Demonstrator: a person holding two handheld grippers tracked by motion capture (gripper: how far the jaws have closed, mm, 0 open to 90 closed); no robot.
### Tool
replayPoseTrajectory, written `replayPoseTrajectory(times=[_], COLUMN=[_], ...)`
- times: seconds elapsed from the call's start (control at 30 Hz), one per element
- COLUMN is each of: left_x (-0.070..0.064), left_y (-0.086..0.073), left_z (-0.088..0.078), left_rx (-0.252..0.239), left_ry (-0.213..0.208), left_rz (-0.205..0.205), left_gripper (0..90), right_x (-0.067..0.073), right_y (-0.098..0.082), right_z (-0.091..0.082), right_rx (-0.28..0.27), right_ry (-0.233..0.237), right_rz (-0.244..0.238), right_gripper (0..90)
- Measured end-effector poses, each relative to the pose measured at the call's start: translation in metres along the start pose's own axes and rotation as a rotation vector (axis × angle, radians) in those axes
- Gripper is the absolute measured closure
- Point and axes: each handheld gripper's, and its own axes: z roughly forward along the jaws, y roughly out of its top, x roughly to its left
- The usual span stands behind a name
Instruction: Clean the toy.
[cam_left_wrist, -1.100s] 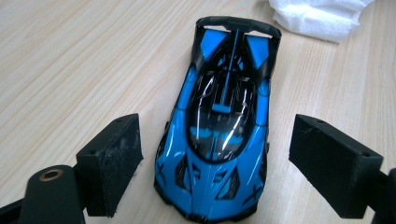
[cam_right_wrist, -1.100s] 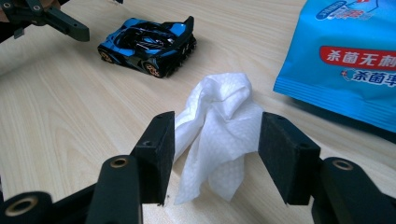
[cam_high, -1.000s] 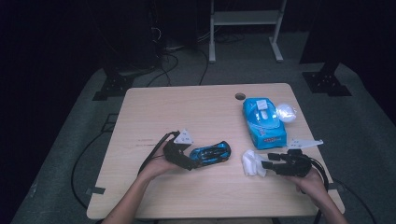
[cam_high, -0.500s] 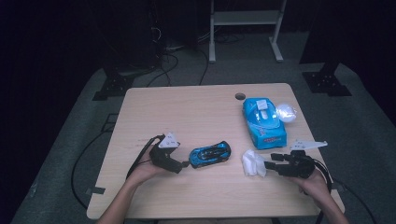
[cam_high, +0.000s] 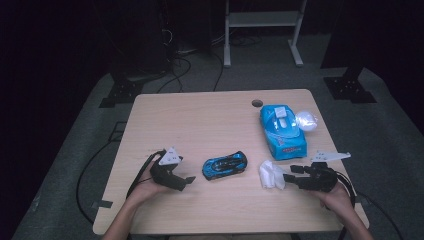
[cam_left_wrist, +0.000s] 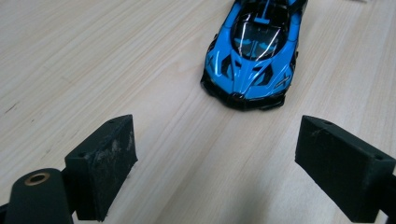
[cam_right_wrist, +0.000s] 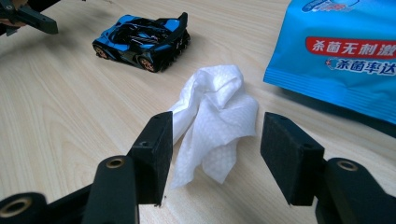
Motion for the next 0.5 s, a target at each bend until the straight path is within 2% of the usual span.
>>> replayPoseTrajectory(times=[0.23,0.33,0.43,0.5], left_x=[0.001,0.001,0.000,-0.001], left_y=[-0.008,-0.012,-0.015,-0.016], left_z=[-0.001,-0.001,-0.002,-0.004], left_rx=[-0.021,-0.005,-0.012,-0.012], left_ry=[0.007,0.010,0.012,0.017], left_rz=[-0.036,-0.031,-0.042,-0.034], left_gripper=[10.9,10.4,10.4,10.3], right_x=[0.000,0.000,0.000,0.000], right_y=[-0.003,-0.005,-0.008,-0.010], right_z=[0.001,0.001,0.001,0.001], right_rx=[-0.003,-0.004,-0.004,-0.003], right_ry=[0.001,-0.002,-0.004,-0.008], right_rz=[-0.004,-0.003,-0.005,-0.009], right_gripper=[43.0,42.8,42.7,42.7])
